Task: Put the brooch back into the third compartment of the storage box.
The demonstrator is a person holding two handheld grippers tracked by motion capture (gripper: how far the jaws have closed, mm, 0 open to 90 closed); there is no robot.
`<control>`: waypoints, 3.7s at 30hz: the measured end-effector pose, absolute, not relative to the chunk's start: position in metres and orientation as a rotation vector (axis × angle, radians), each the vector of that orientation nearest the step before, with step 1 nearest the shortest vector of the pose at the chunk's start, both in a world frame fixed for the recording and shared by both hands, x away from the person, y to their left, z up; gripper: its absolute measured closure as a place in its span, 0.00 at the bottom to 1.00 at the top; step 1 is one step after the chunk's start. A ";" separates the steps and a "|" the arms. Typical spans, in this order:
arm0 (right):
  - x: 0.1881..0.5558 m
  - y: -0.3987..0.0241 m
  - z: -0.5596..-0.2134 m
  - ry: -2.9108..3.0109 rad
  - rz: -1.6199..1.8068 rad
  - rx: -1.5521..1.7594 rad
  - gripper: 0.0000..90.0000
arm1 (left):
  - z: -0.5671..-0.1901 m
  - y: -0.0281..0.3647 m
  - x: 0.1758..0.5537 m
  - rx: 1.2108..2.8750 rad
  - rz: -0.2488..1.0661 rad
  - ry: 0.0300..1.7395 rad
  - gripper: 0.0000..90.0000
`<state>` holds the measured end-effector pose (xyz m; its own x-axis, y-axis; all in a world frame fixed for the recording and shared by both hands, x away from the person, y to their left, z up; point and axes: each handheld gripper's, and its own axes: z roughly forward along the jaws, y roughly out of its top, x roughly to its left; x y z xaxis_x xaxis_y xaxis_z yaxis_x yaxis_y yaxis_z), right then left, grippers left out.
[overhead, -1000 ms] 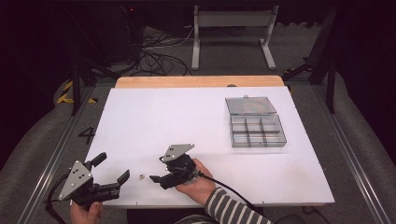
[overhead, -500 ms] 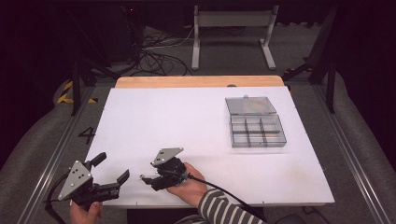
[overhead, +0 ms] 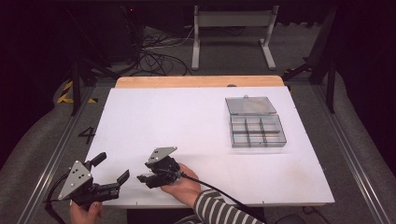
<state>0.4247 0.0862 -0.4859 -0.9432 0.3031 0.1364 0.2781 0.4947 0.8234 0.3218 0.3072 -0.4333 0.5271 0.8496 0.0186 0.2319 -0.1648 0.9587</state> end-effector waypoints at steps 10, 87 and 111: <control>0.425 0.091 -0.490 2.698 1.464 0.521 0.51 | -0.434 0.307 0.322 1.692 0.711 0.921 0.05; 0.421 0.065 -0.457 2.646 1.298 0.435 0.88 | -0.435 0.307 0.324 1.694 0.711 0.926 0.05; 0.428 0.031 -0.431 2.601 1.315 0.432 0.88 | -0.436 0.306 0.324 1.710 0.700 0.922 0.05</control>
<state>0.4278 0.0309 -0.4315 -0.9385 0.3429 -0.0411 0.1702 0.5627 0.8090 0.3243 0.3060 -0.4357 0.5364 0.8437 0.0211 0.2470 -0.1808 0.9520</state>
